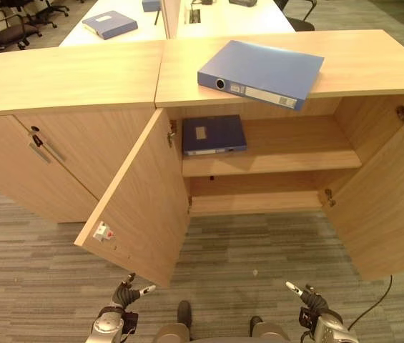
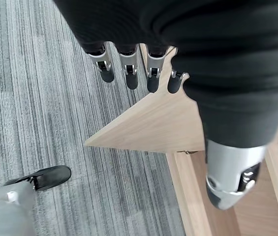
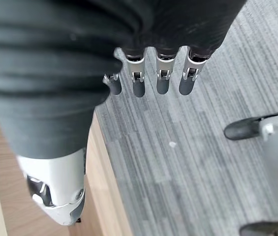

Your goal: Put the empty folder in the office cabinet

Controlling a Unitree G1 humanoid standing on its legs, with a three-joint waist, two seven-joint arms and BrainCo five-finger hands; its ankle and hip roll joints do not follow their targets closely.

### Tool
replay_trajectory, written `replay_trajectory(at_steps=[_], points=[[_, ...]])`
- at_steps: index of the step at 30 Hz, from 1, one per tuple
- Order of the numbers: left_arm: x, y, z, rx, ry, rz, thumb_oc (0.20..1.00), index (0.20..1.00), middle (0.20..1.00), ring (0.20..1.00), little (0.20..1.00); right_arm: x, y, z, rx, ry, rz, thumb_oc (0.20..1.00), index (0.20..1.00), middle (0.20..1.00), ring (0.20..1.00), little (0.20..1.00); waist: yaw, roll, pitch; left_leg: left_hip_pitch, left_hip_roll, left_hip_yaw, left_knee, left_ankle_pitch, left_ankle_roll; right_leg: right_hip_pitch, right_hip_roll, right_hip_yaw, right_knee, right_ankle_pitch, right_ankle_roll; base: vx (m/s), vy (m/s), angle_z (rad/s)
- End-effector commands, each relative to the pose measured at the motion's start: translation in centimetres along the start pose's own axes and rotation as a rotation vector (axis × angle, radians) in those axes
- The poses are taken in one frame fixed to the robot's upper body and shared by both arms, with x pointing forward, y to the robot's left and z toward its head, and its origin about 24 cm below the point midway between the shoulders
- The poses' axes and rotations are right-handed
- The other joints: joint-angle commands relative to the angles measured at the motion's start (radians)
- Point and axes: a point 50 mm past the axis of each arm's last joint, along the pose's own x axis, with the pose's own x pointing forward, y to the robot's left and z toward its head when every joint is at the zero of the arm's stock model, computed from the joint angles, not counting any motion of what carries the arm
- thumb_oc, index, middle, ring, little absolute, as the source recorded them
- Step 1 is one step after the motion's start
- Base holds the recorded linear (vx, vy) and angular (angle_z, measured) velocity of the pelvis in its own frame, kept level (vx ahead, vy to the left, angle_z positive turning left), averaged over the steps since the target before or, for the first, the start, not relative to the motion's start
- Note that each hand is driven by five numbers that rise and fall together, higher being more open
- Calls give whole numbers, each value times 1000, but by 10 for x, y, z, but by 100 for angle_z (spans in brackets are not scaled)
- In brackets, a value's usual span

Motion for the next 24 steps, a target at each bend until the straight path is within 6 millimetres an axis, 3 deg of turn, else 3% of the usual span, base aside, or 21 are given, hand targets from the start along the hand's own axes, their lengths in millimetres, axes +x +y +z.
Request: replay_trajectory(at_steps=[1,4,6,9,10,12,13,14,15,17,18,20,21,23,24], points=[[8,18,28,9,-100,57,1000,1000,1000,1000,1000,0,3,22,-40,-106,14,1000,1000,1000,1000,1000,0,-12,9,104,46,0,55,-200,-44,-85,-171,-74,-128,220,86,67,-167,-46],[7,20,25,-2,-86,71,1000,1000,1000,1000,1000,0,0,19,-37,-91,9,1000,1000,1000,1000,1000,-11,-14,9,135,74,20,50,-209,-64,-106,-182,-87,-157,251,101,125,-290,-32],[7,22,21,-13,-73,83,1000,1000,1000,1000,1000,-1,-5,10,-49,-59,-3,1000,1000,1000,1000,1000,-10,-37,-11,163,97,29,45,-211,-98,-81,-164,-73,-200,268,106,137,-373,-6],[6,20,15,-23,-54,83,1000,1000,1000,1000,1000,-2,-11,3,-75,-27,-13,1000,1000,1000,1000,1000,-9,-33,-23,172,129,35,47,-198,-118,-53,-140,-89,-217,263,106,96,-293,17],[4,14,6,-52,-24,77,1000,1000,1000,1000,1000,-2,-20,-1,-99,-6,-37,1000,1000,1000,1000,1000,-12,-26,-33,165,171,25,67,-167,-139,-30,-97,-83,-226,235,101,91,-319,-30],[4,11,6,-66,-21,70,1000,1000,1000,1000,1000,-2,-23,0,-102,-5,-43,1000,1000,1000,1000,1000,-15,-17,-35,160,190,19,79,-147,-148,-21,-78,-89,-228,223,92,65,-252,-15],[3,8,5,-89,-20,65,1000,1000,1000,1000,1000,-2,-27,-1,-105,0,-54,1000,1000,1000,1000,1000,-16,-8,-35,150,211,14,105,-111,-158,-6,-53,-93,-235,205,80,48,-352,17],[4,0,7,-107,-22,42,1000,1000,1000,1000,1000,-4,-41,-1,-113,11,-90,1000,1000,1000,1000,1000,-16,6,-25,113,243,3,189,-12,-172,46,-12,-119,-246,157,46,46,-355,10],[4,0,7,-108,-22,41,1000,1000,1000,1000,1000,-4,-41,-1,-113,11,-91,1000,1000,1000,1000,1000,-19,7,-24,111,244,0,190,-12,-173,48,-11,-122,-246,156,45,42,-315,-4],[5,-4,9,-121,-26,33,1000,1000,1000,1000,1000,-5,-50,-1,-114,19,-121,1000,1000,1000,1000,1000,-23,2,-8,89,249,-9,250,63,-178,79,2,-137,-246,138,24,31,-166,12],[5,-4,10,-122,-26,33,1000,1000,1000,1000,1000,-5,-50,-1,-114,19,-121,1000,1000,1000,1000,1000,-26,2,-6,87,250,-12,251,64,-179,81,2,-139,-246,138,23,18,-150,30],[5,-5,12,-128,-35,25,1000,1000,1000,1000,1000,-6,-55,-3,-112,33,-134,1000,1000,1000,1000,1000,-35,-8,-3,73,256,16,285,87,-170,95,17,-148,-246,119,3,36,-222,19],[5,-5,12,-120,-36,16,1000,1000,1000,1000,1000,-8,-60,-7,-109,47,-148,1000,1000,1000,1000,1000,-41,-17,0,60,264,63,332,106,-164,111,29,-163,-246,105,-12,56,-309,17],[4,-6,11,-114,-31,10,1000,1000,1000,1000,1000,-9,-64,-9,-105,57,-161,1000,1000,1000,1000,1000,-39,-21,2,43,250,86,359,89,-153,122,40,-164,-246,90,-22,83,-252,21],[4,-8,11,-112,-29,5,1000,1000,1000,1000,1000,-10,-68,-11,-114,69,-171,1000,1000,1000,1000,1000,-27,-22,11,17,194,58,366,30,-135,137,52,-157,-246,77,-29,87,-163,3]])
